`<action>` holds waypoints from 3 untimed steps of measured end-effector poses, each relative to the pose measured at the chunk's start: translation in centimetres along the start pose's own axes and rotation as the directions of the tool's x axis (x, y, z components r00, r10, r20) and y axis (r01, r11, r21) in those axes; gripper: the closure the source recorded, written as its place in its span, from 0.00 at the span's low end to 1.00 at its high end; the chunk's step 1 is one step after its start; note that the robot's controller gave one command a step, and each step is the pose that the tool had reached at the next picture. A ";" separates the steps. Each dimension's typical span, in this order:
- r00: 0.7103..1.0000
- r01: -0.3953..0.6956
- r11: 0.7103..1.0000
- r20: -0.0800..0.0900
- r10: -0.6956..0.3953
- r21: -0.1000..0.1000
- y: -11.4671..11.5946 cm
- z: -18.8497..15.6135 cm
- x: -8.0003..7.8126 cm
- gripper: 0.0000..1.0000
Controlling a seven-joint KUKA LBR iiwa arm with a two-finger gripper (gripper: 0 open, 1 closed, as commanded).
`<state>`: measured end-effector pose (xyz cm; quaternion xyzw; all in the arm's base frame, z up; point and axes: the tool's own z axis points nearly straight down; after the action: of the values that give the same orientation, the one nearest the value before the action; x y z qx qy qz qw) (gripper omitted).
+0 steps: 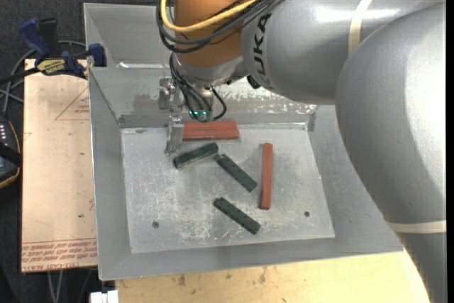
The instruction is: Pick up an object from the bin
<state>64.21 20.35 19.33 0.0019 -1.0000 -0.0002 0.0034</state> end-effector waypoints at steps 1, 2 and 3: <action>0.997 -0.079 0.997 0.010 0.079 -0.003 -5.5 12.4 1.7 0.00; 0.968 0.251 0.968 0.014 -0.251 0.001 -7.5 12.1 0.5 0.00; 0.968 0.250 0.968 0.016 -0.250 0.000 -7.4 11.9 0.4 1.00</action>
Offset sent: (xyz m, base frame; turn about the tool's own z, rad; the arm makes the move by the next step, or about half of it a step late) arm -0.0184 -0.0545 -0.1227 0.0760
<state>63.77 12.96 7.39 0.1278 -0.9918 -0.0016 -0.0044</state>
